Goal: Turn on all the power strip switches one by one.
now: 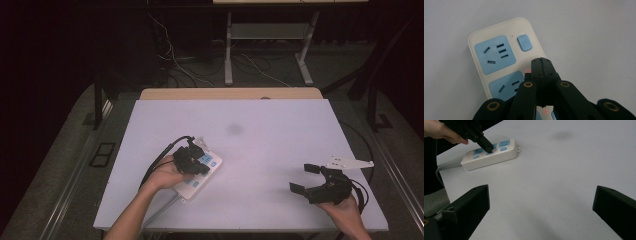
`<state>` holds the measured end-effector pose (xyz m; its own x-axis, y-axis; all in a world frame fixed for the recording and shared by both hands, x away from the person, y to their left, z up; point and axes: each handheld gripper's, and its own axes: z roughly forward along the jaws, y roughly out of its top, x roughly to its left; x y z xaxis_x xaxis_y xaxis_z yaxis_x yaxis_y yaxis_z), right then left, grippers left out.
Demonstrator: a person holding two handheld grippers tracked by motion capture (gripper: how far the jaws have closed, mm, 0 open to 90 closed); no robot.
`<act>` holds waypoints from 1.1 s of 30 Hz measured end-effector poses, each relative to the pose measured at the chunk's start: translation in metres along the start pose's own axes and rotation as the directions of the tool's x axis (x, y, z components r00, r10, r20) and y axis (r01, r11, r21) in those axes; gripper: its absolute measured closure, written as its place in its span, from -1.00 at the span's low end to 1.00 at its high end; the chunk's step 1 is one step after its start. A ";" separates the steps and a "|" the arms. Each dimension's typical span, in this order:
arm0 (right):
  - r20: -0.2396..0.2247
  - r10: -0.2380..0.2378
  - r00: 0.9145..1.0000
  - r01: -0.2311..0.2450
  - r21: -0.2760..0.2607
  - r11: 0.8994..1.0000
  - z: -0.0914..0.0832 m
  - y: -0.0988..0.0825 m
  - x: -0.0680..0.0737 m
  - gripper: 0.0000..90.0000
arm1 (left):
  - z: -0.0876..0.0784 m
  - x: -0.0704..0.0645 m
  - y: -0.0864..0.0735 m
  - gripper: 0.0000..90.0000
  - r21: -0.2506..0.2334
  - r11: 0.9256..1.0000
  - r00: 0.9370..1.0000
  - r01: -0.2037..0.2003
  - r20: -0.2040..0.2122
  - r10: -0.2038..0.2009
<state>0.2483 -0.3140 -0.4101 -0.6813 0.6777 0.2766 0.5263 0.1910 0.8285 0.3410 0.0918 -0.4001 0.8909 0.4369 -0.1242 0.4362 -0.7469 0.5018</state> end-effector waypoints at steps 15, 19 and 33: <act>0.002 0.012 1.000 -0.012 -0.004 1.000 -0.001 -0.001 -0.003 -0.98 | -0.013 0.004 0.001 0.99 -0.047 0.999 1.000 0.002 0.030 0.000; 0.001 0.013 1.000 -0.013 -0.002 1.000 -0.001 -0.001 -0.003 -0.98 | -0.020 0.006 0.004 0.99 -0.057 0.998 1.000 -0.001 0.026 0.002; 0.000 0.009 1.000 -0.009 0.001 1.000 -0.001 -0.001 -0.003 -0.98 | -0.030 0.011 0.020 0.98 -0.060 0.998 1.000 -0.019 0.018 0.020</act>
<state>0.2493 -0.3167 -0.4111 -0.6762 0.6796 0.2844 0.5331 0.1850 0.8256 0.3555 0.0970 -0.3659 0.9015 0.4130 -0.1293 0.4110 -0.7235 0.5546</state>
